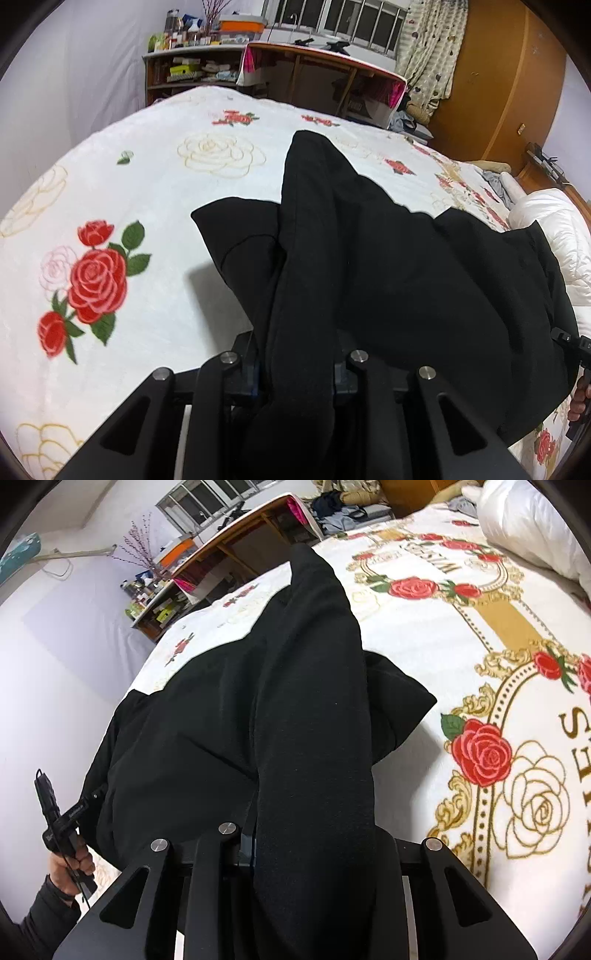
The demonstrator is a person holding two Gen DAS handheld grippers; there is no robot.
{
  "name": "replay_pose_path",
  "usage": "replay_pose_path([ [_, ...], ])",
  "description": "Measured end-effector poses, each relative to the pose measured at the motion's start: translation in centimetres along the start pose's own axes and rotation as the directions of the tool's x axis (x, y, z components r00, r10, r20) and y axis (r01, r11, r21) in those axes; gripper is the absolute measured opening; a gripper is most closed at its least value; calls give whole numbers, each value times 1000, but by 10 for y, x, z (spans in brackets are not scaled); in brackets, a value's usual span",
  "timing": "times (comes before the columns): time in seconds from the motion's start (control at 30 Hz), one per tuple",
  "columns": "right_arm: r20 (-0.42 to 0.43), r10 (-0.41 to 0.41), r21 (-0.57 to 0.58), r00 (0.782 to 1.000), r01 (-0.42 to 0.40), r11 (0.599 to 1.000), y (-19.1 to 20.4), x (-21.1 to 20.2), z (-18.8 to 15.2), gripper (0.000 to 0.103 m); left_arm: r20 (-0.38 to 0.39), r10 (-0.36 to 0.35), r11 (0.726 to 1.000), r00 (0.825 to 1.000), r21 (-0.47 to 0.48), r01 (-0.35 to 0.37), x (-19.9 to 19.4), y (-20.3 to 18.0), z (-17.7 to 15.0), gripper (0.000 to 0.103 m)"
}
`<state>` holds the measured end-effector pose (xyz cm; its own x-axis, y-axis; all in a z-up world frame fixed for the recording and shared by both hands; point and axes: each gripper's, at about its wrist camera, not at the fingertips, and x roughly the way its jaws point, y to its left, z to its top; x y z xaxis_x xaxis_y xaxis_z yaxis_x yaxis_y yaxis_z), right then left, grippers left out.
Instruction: Fold large clothes
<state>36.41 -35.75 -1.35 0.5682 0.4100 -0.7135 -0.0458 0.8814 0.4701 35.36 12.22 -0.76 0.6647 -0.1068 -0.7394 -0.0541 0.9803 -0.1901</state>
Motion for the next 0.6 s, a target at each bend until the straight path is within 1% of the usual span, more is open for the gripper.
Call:
replay_pose_path([
  [0.17, 26, 8, -25, 1000, -8, 1000, 14, -22, -6, 27, 20, -8, 1000, 1000, 9, 8, -22, 5, 1, 25],
  [0.3, 27, 8, -39, 1000, -7, 999, 21, -36, -13, 27, 27, -11, 1000, 1000, 9, 11, -40, 6, -2, 25],
  [0.43, 28, 13, -43, 1000, -12, 999, 27, -53, -24, 27, 30, -15, 1000, 999, 11, 14, -63, 10, -13, 24],
  [0.6, 38, 26, -46, 999, -24, 999, 35, -83, -47, 27, 45, -21, 1000, 999, 17, 20, -97, 10, -29, 24],
])
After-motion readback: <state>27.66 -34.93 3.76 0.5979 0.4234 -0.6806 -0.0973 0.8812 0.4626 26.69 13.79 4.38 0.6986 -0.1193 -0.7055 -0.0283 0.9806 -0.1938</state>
